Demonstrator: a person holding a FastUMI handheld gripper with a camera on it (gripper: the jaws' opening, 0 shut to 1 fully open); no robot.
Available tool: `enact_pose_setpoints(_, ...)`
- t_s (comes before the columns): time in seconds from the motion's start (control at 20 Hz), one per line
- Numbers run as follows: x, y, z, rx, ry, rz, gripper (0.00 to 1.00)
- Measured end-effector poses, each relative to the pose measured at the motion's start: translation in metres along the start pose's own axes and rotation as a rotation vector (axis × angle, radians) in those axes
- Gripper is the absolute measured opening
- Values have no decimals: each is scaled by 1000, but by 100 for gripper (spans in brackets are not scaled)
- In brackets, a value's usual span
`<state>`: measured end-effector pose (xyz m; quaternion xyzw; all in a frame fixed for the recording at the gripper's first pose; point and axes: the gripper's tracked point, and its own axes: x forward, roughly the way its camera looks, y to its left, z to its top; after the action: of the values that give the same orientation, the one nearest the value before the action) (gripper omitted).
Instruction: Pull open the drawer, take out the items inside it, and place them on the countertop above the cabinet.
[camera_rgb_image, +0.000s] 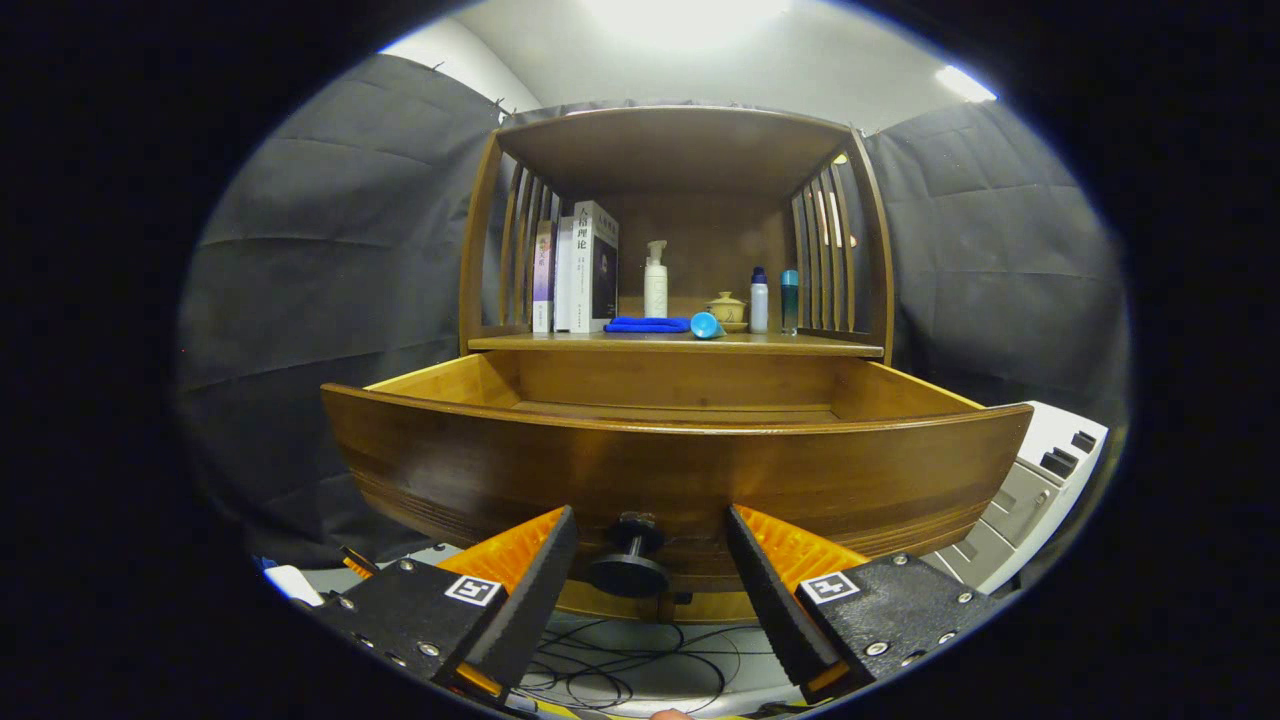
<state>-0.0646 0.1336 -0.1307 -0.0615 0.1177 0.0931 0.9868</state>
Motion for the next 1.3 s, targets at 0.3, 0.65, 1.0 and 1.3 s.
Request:
enact_pose_setpoints(0.3,24,-17,6,15,21,-55,93)
enact_pose_setpoints(0.65,30,-14,4,12,9,-57,95)
enact_pose_setpoints(1.0,47,-13,4,51,48,-55,95)
enact_pose_setpoints(1.3,66,-13,6,62,58,-56,95)
